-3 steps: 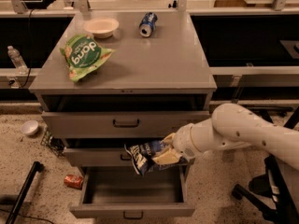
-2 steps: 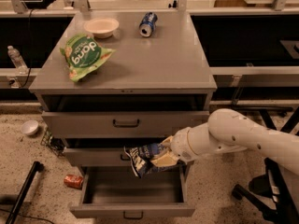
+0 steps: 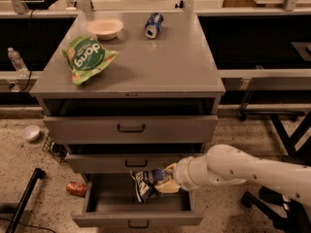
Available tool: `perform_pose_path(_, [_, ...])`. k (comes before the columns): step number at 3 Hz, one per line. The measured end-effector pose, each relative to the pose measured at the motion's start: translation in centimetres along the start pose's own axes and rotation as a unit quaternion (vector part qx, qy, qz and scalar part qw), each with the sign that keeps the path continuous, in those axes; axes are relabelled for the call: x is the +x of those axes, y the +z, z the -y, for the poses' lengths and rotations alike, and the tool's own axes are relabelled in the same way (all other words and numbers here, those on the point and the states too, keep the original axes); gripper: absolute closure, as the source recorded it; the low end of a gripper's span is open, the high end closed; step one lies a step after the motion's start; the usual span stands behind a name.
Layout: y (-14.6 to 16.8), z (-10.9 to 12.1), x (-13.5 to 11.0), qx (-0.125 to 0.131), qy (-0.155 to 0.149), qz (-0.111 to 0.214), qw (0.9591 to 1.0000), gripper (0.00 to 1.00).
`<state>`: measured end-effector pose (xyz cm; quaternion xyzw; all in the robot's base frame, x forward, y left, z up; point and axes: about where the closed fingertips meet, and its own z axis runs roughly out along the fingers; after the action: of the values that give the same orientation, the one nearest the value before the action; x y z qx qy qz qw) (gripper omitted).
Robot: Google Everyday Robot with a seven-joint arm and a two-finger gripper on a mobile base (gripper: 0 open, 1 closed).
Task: Place blue chip bag into bottom drawer
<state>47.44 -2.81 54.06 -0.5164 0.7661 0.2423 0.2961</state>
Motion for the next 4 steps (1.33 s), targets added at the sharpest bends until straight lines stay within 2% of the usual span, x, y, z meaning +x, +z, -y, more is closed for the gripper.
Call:
perform_pose_path(1, [3.2,1.1,1.6,0.031,-0.025,0.010,0.9992,1.00])
perform_pose_path(2, [7.4,3.2,3.9,0.064,-0.018,0.017,0.9977,1.00])
perform_pose_path(3, [7.7,4.0,3.9,0.080,-0.014,0.023,0.9964,1.00])
perform_pose_path(4, [8.5,4.1,4.7,0.079,-0.008,0.017,0.9967,1.00])
